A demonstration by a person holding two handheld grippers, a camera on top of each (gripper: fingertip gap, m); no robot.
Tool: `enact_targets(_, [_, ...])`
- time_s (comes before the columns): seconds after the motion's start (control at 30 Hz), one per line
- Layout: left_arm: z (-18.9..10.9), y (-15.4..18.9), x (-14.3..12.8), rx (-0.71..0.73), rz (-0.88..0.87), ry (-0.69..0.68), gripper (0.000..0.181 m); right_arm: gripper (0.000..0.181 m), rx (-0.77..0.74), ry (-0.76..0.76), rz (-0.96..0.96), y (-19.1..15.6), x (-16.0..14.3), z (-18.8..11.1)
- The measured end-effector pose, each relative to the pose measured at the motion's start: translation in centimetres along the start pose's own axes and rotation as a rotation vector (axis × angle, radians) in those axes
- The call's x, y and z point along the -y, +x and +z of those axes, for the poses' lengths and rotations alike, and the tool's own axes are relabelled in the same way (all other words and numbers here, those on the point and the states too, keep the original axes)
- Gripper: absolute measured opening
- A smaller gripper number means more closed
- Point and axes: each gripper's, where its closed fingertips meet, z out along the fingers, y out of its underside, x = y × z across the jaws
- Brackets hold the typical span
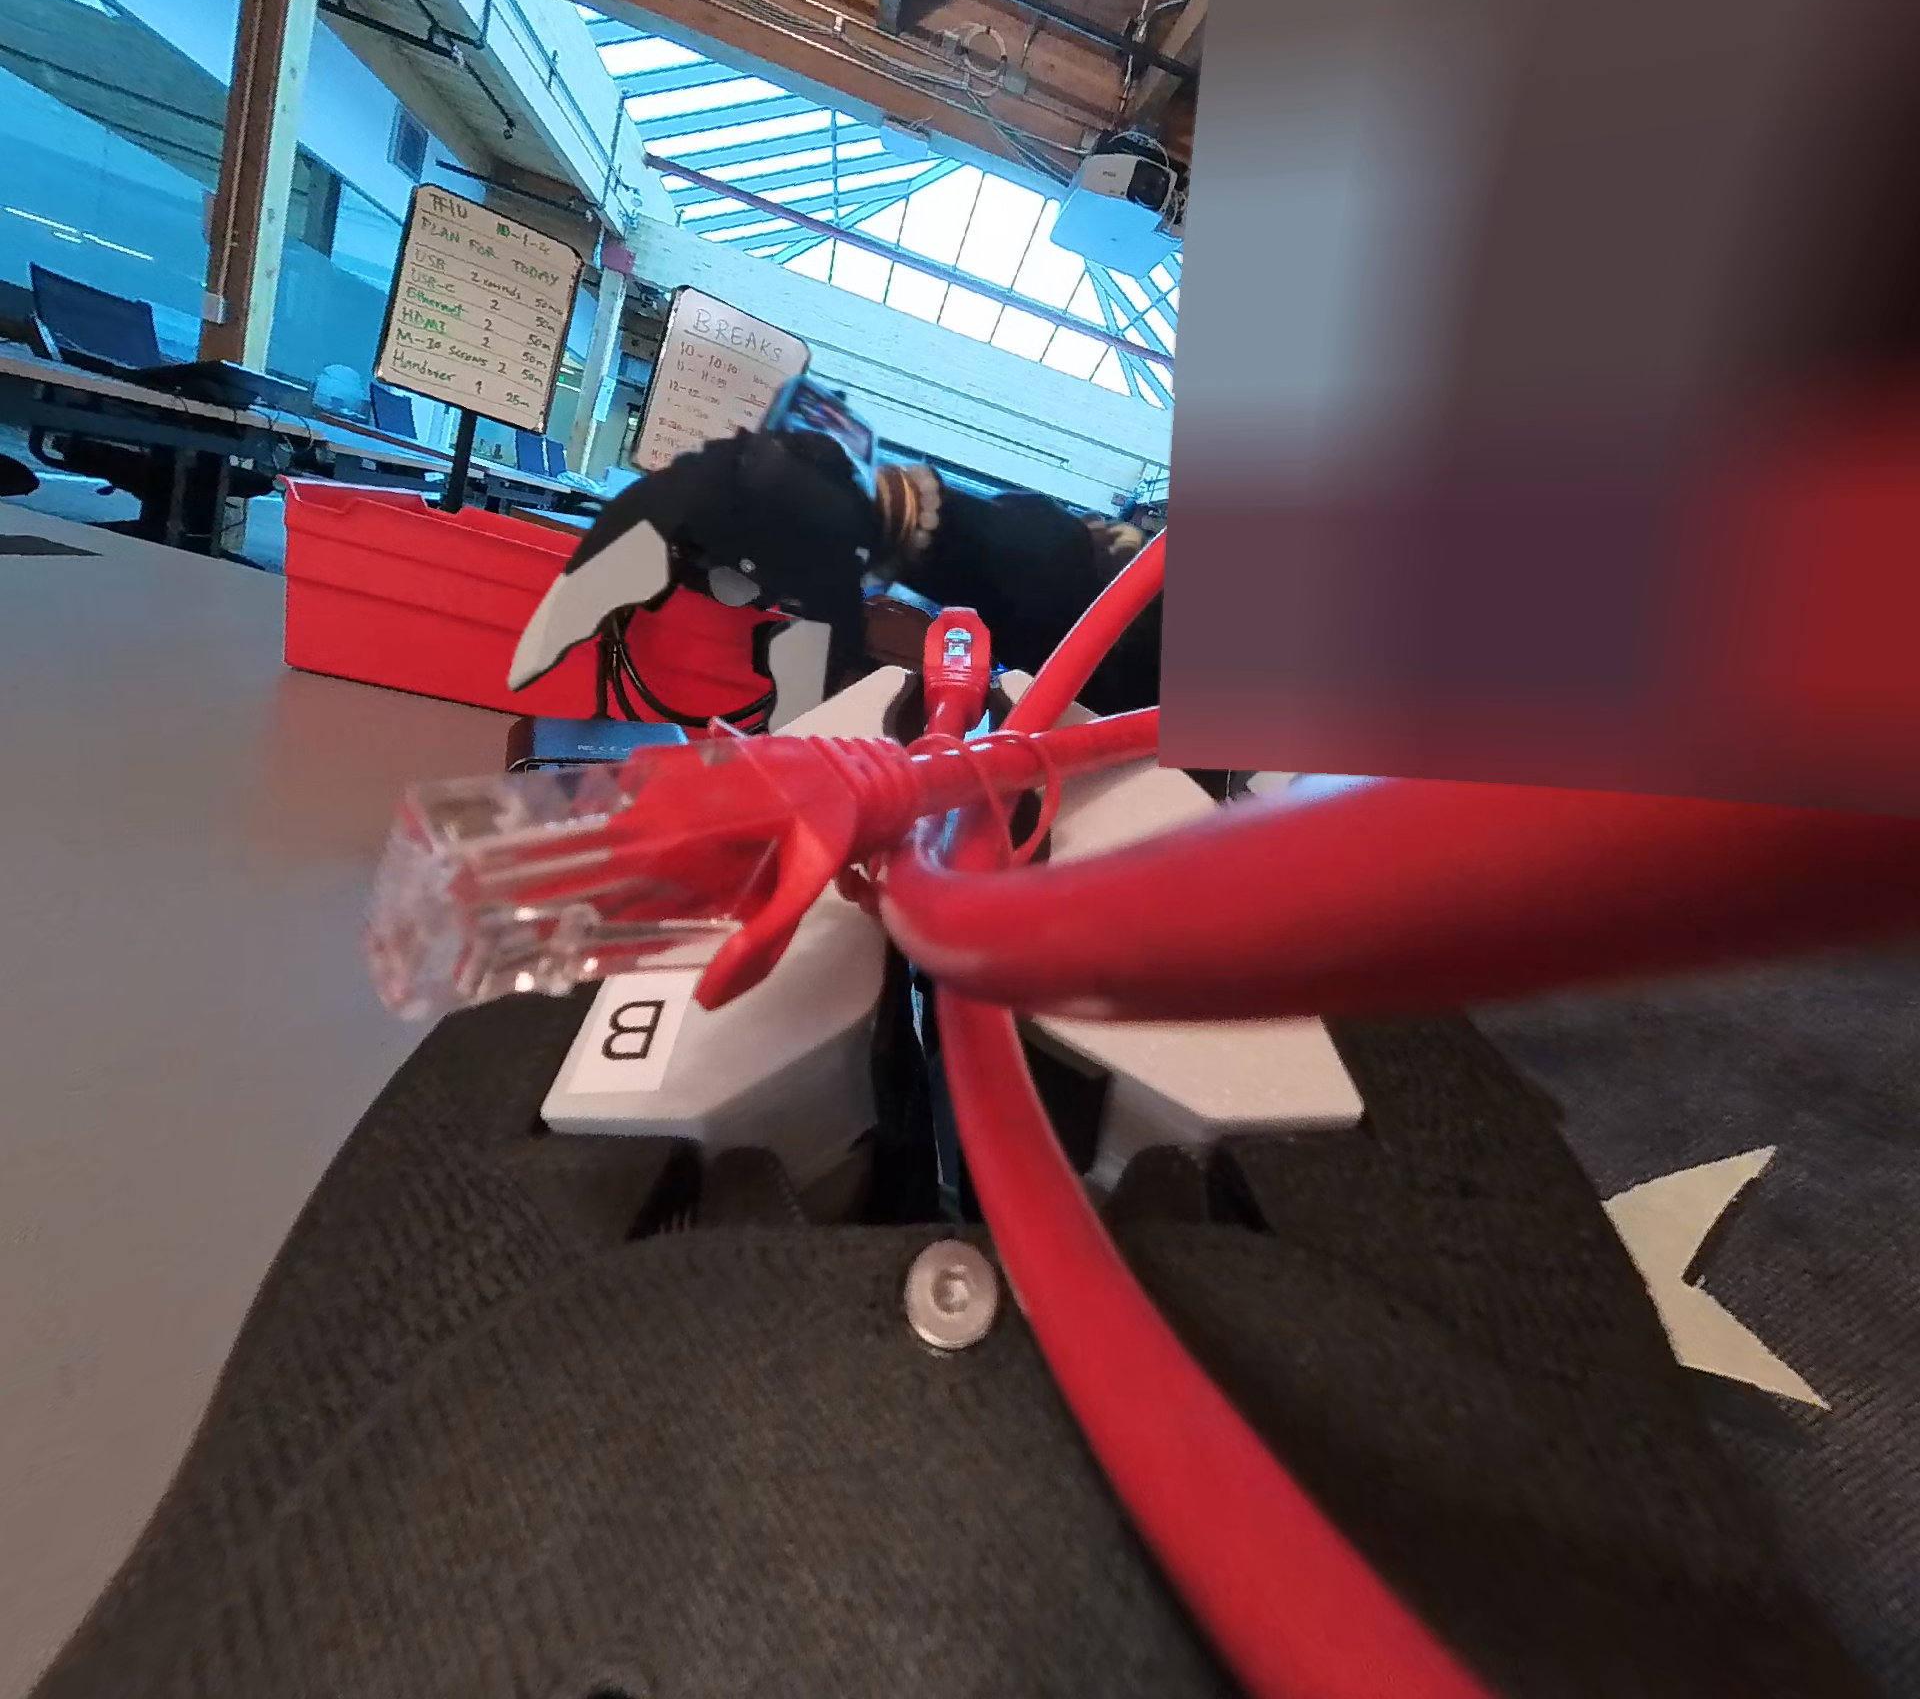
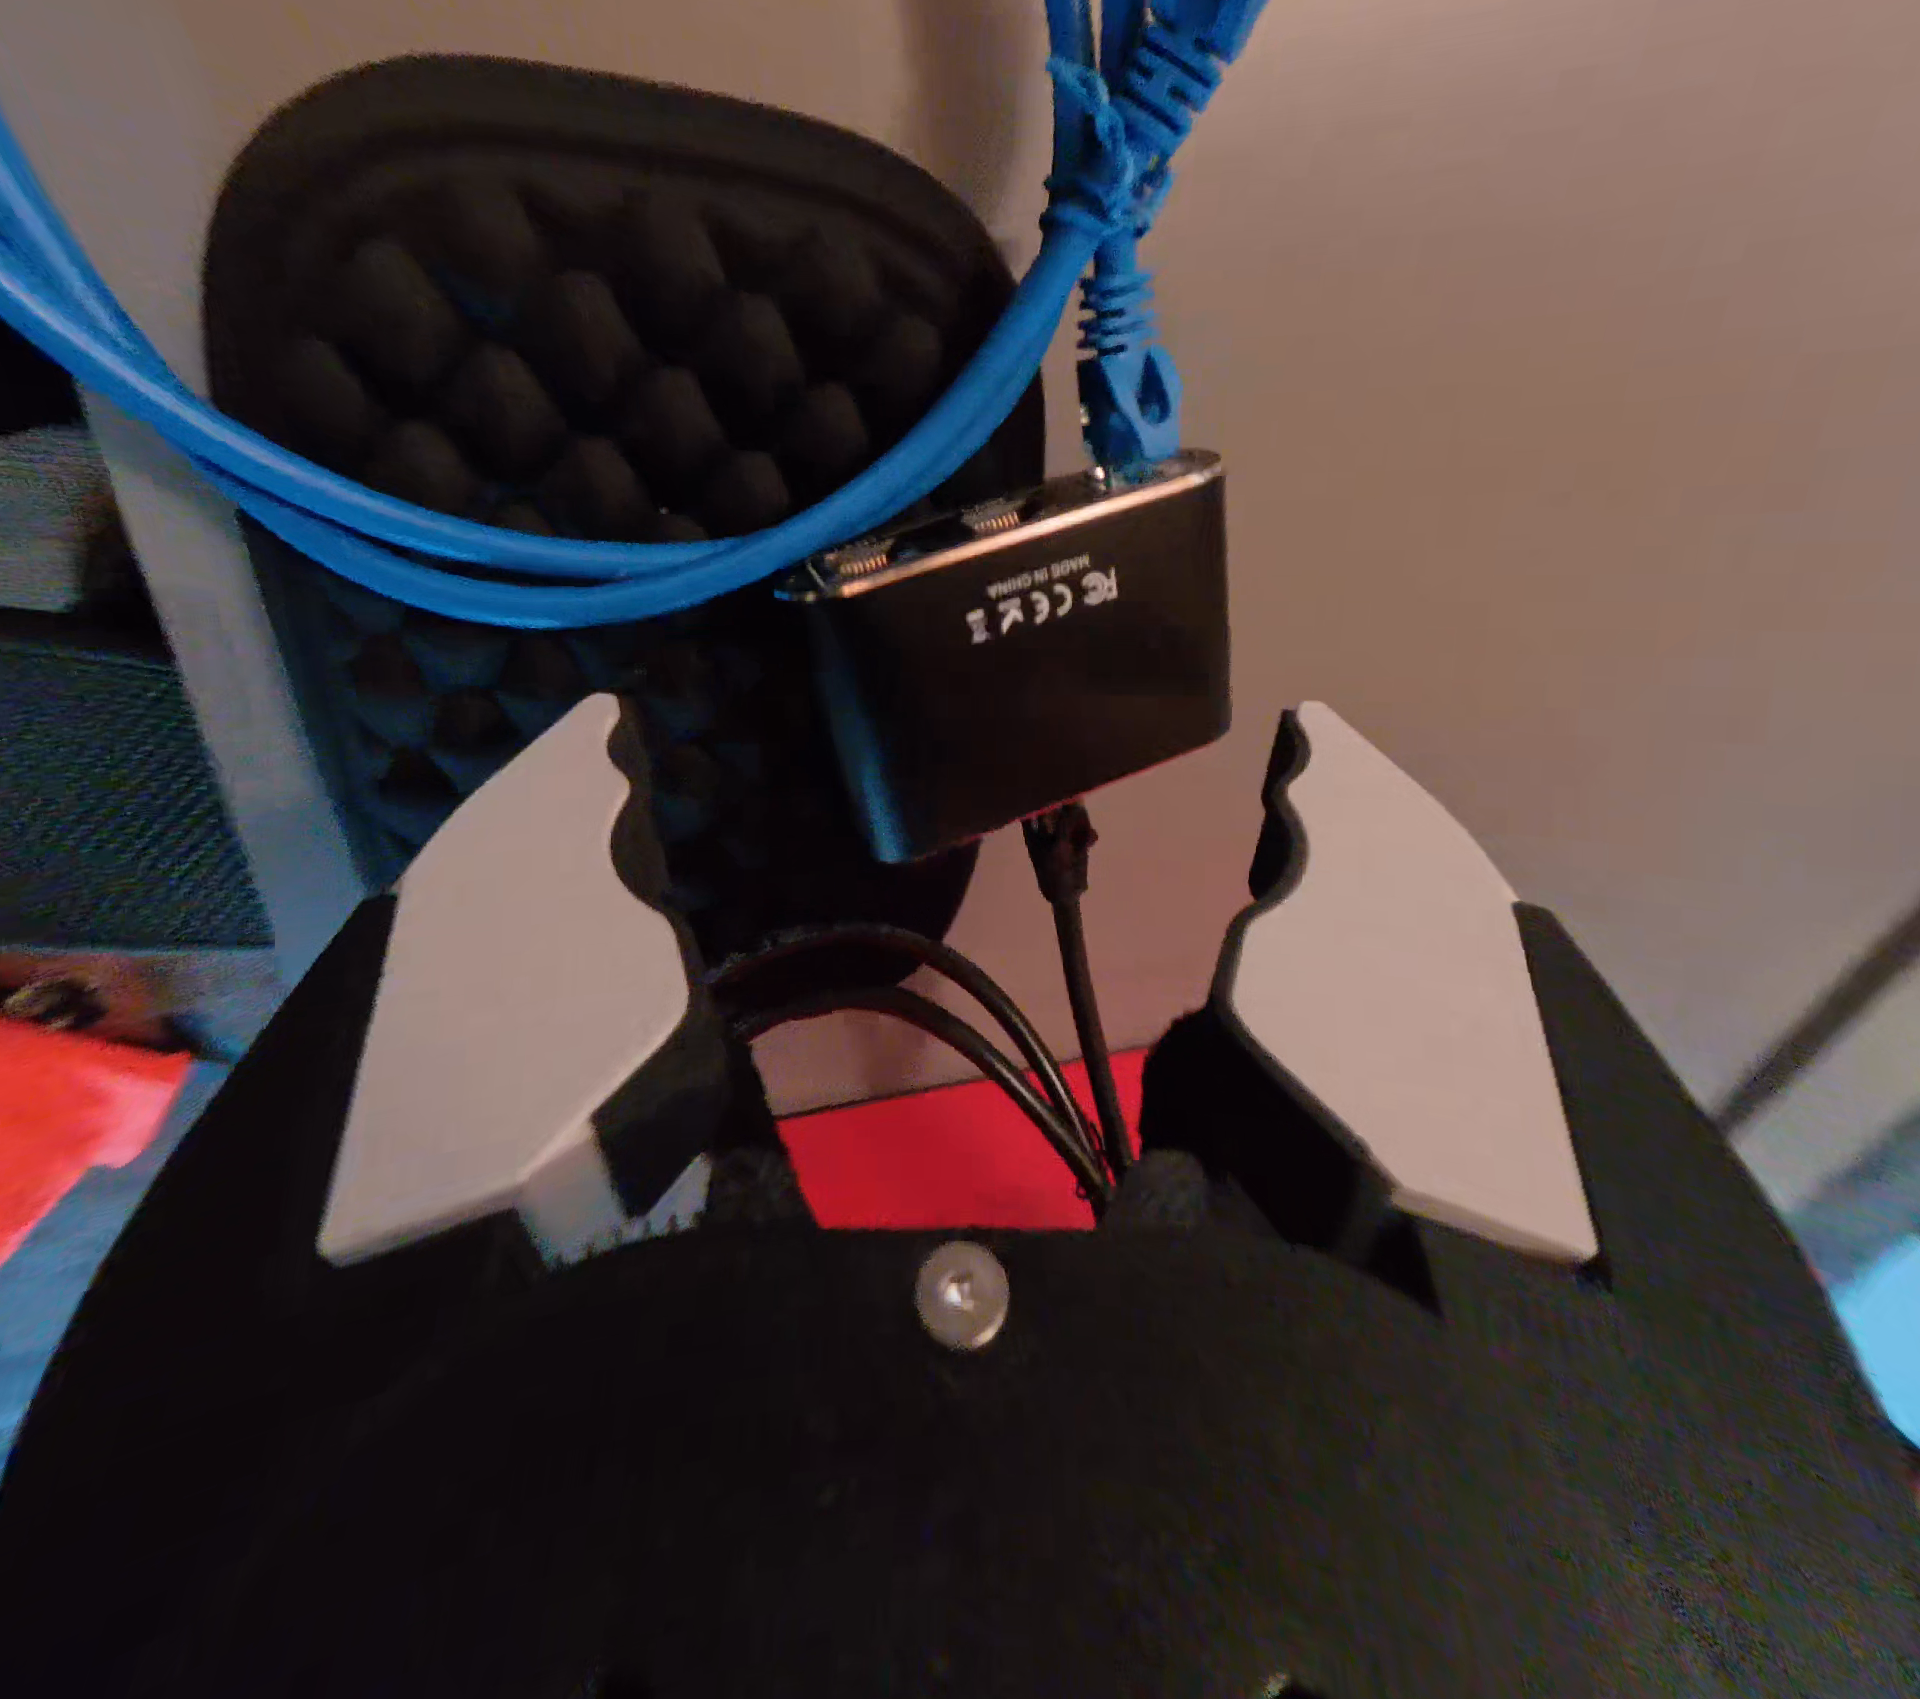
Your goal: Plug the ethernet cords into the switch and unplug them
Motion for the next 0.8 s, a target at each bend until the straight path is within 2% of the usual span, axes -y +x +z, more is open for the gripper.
enact_targets(0.2, [0.0, 0.1, 0.0, -0.004, 0.001, 0.001, 0.011, 0.11, 0.302, -0.027, 0.042, -0.7, -0.2, 2.6])
enact_targets(0.27, [0.0, 0.1, 0.0, -0.006, 0.003, 0.002, 0.011, 0.098, 0.346, -0.005, 0.049, -1.0, -0.2, 2.5])
enact_targets(0.33, [0.0, 0.1, 0.0, -0.007, 0.003, 0.002, 0.011, 0.082, 0.318, 0.023, 0.018, -1.1, 0.1, 1.7])
enact_targets(0.47, [0.0, 0.1, 0.0, -0.007, 0.003, 0.001, 0.012, 0.08, 0.256, 0.143, 0.015, -1.5, 1.7, -1.1])
enact_targets(0.6, [0.0, 0.1, 0.0, -0.004, 0.005, 0.0, 0.011, 0.078, 0.281, 0.14, 0.026, -3.3, 2.3, -2.3])
enact_targets(0.8, [0.1, 0.0, 0.0, -0.002, 0.004, -0.002, 0.011, 0.077, 0.603, 0.104, 0.074, -8.6, 3.2, -4.6])
